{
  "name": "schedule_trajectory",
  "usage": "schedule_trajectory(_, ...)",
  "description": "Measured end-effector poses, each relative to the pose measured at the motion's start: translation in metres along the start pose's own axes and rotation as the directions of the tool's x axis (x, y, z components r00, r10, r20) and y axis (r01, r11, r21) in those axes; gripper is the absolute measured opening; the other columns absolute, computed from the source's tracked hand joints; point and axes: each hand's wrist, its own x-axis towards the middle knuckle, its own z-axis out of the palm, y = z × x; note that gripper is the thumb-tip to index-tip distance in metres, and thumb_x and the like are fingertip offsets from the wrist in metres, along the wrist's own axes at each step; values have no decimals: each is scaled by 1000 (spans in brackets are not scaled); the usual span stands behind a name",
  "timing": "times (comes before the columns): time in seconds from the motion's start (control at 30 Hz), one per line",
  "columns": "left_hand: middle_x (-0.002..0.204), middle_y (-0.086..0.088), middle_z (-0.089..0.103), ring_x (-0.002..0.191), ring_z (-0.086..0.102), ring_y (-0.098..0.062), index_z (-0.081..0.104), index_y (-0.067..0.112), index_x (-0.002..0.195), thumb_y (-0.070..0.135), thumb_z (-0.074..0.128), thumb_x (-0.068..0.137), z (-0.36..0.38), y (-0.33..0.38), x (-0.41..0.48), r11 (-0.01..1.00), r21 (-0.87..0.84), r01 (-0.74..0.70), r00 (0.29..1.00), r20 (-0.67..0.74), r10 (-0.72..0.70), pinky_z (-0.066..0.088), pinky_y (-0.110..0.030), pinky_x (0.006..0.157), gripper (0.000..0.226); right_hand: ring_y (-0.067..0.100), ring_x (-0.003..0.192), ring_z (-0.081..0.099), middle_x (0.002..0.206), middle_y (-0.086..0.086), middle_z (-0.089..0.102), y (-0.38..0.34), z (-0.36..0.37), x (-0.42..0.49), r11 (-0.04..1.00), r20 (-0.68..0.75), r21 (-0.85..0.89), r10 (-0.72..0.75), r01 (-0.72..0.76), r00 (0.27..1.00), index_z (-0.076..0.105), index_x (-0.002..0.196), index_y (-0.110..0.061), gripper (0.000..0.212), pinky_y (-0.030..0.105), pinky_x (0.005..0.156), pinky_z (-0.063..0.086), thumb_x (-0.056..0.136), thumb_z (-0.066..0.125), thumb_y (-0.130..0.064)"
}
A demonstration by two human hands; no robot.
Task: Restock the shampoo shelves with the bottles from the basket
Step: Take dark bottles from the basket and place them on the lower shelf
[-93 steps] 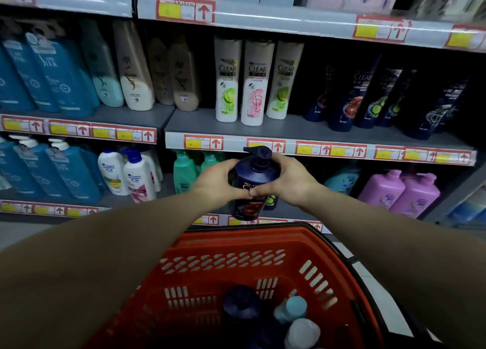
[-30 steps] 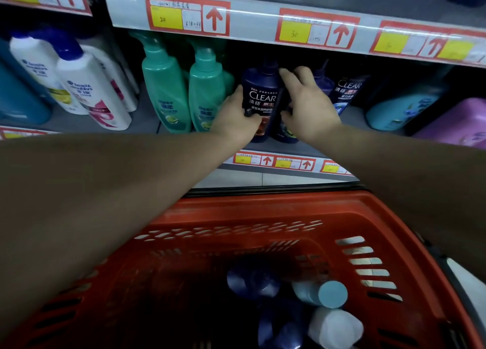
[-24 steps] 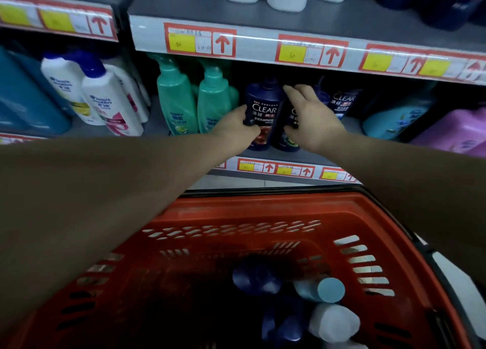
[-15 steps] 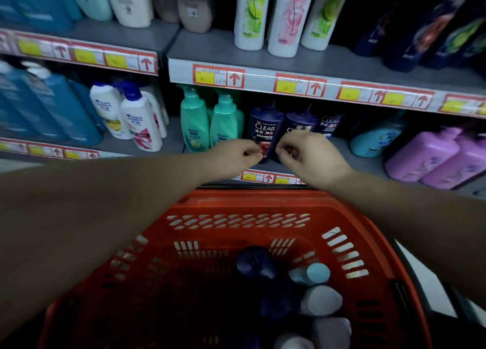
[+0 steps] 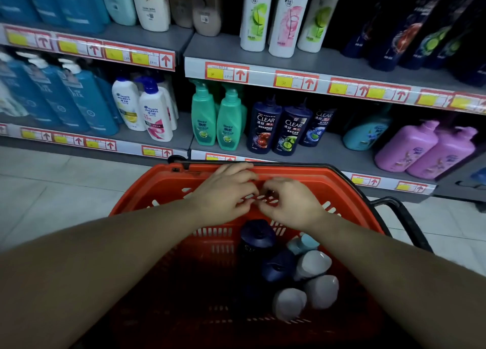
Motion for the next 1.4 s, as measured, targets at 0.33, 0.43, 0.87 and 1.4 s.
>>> schedule_trajectory(0.33,121,7,62,123,49,-18,70,26,91,30,59,83,-5,-14,-2,984,75,-163,986,-4,164,32,-34,103,14,29,113,61,122,9,64,7,47,4,979,459,-204,72,26,886,60,121,-17,39,35,92,50,86,66,-33)
schedule_trajectory(0.43,118,9,62,121,50,-17,69,26,91,38,59,85,-10,-16,-2,984,84,-159,987,13,158,31,-32,101,17,26,111,61,119,8,65,6,34,9,975,503,-210,49,67,863,62,117,-15,33,29,85,47,87,66,-27)
schedule_trajectory(0.87,109,8,62,104,55,-13,55,28,114,67,73,61,-45,18,9,957,-167,235,941,284,-182,43,-30,90,68,11,82,58,95,-2,67,-47,-96,9,989,232,63,-145,134,962,67,110,-14,32,24,73,46,82,78,-26)
schedule_trajectory(1.4,94,27,70,90,65,7,64,36,99,24,90,60,-93,24,0,685,-588,430,901,325,-286,47,-11,71,48,7,109,57,120,-10,60,-55,-88,-14,933,220,349,13,-91,975,48,126,-25,77,18,90,47,63,92,-24)
